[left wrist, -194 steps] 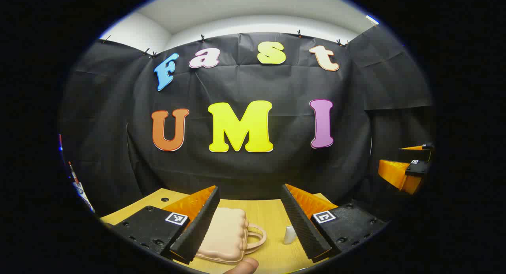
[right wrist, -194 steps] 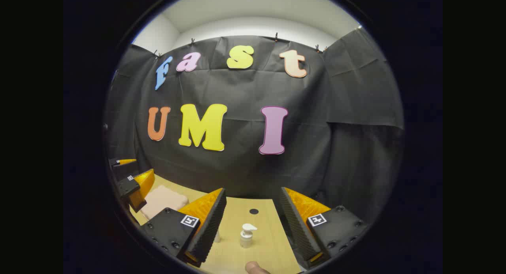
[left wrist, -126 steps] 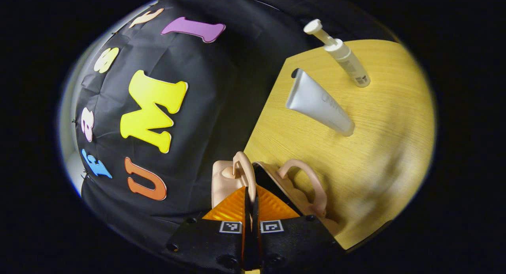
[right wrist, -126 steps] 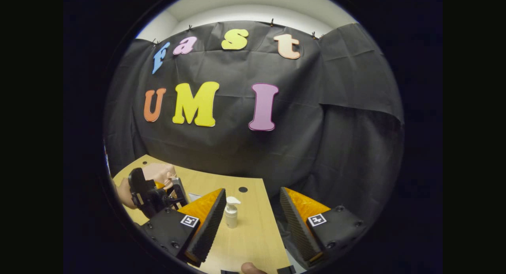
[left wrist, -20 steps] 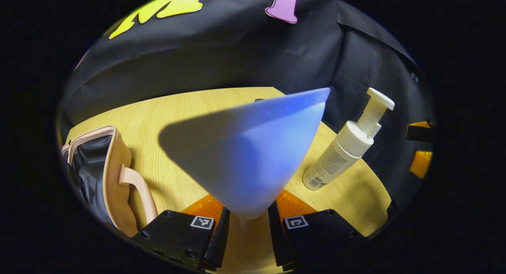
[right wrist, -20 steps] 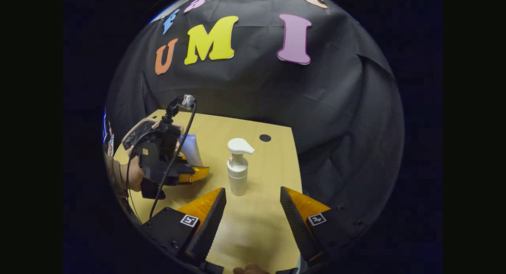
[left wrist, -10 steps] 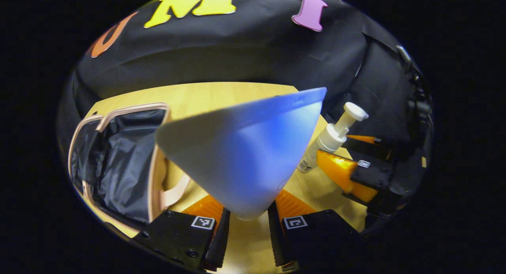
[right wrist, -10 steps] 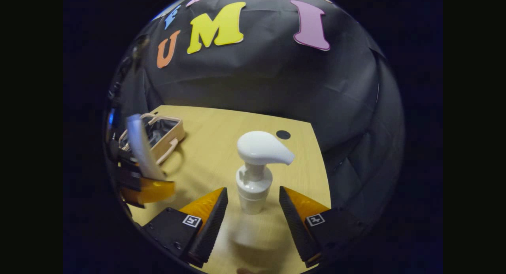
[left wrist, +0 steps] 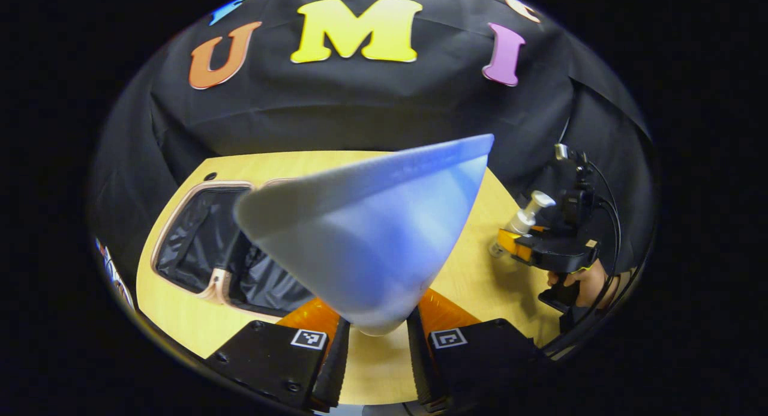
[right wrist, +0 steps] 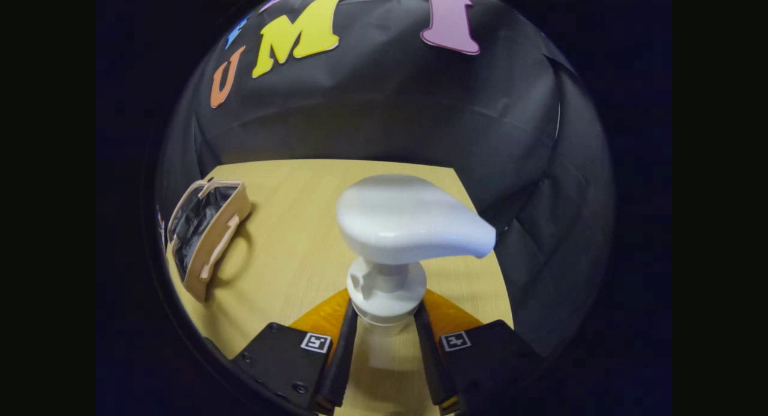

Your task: First open the suitcase, pack the skin care products into it, and then close the suitcase.

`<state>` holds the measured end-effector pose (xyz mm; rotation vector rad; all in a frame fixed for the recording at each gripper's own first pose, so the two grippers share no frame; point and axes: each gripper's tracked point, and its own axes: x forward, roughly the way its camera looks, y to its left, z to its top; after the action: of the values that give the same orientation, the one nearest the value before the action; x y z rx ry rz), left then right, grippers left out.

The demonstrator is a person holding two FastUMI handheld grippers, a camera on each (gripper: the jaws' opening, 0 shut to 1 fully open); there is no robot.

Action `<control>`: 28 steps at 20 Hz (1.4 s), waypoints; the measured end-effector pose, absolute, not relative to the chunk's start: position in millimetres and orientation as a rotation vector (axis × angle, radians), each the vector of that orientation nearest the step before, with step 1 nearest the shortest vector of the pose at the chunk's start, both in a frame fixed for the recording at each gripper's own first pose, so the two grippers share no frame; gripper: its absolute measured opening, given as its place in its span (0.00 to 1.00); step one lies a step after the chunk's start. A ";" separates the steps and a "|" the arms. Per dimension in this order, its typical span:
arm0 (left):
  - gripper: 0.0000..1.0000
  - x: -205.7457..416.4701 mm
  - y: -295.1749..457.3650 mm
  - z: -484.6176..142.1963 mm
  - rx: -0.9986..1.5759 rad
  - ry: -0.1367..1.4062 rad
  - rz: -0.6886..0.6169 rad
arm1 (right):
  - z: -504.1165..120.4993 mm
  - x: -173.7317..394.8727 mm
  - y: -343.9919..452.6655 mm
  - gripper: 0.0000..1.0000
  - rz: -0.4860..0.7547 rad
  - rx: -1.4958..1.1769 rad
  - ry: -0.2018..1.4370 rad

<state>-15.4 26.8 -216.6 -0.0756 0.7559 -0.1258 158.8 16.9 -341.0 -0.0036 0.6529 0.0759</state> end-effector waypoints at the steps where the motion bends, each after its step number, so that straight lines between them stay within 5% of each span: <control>1: 0.49 -13.9 45.4 -214.0 -0.072 0.751 -0.109 | -341.9 152.1 15.8 0.49 0.056 -0.013 0.668; 10: 0.49 26.8 177.4 -278.7 -0.134 0.855 -0.014 | -297.6 70.9 44.5 0.48 -0.044 0.099 0.681; 28: 0.49 34.0 166.6 -367.5 -0.127 1.166 -0.120 | -222.0 12.6 137.5 0.48 0.029 0.097 0.580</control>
<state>34.0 166.6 -367.5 -0.1273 1.1664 -0.1198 12.6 137.5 -222.0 0.0970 0.5799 0.0288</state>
